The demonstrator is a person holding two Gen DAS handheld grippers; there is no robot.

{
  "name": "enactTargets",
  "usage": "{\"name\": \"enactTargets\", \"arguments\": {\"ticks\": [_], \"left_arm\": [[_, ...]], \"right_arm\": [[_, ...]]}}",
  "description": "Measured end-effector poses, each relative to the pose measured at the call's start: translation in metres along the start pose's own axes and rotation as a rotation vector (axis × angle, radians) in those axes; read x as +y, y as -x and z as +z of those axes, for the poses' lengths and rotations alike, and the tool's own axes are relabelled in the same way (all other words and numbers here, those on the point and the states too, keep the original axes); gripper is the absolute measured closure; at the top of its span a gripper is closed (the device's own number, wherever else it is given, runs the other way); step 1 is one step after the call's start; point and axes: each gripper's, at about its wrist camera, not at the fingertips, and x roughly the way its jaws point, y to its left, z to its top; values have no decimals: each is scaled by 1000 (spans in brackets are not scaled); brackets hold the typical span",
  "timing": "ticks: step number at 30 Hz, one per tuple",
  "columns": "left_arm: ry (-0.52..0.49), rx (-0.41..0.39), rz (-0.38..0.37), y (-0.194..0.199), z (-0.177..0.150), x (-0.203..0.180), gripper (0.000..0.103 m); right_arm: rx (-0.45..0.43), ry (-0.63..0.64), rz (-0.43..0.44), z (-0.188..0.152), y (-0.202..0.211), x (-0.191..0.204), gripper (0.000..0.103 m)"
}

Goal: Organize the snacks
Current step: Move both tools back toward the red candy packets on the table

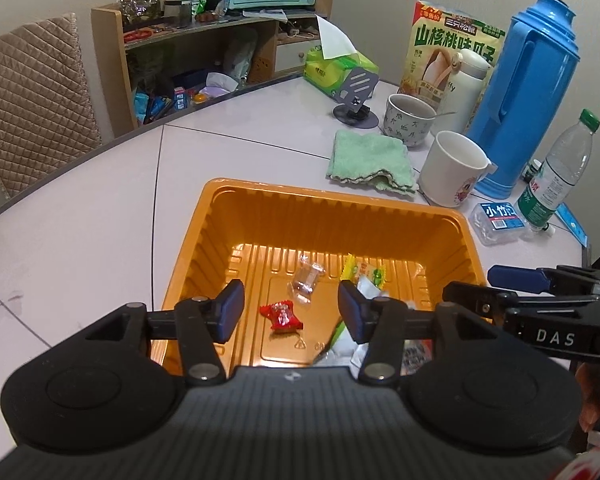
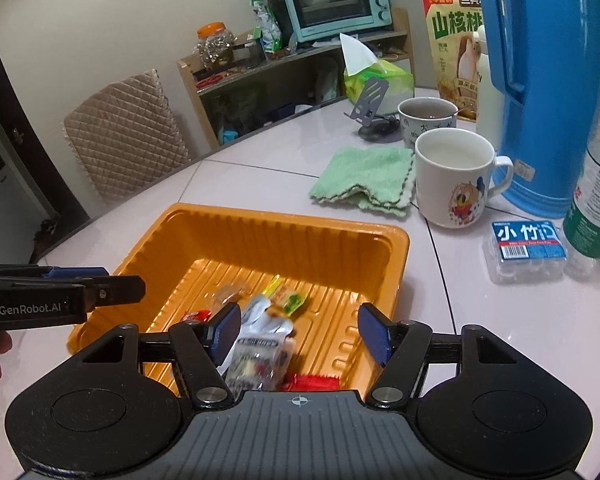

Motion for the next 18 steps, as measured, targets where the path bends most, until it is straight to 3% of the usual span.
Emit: {"name": "enactTargets", "arguments": {"ticks": [18], "left_arm": [[53, -16, 19, 70, -47, -10, 53]], "right_arm": [[4, 10, 41, -31, 54, 21, 32]]}}
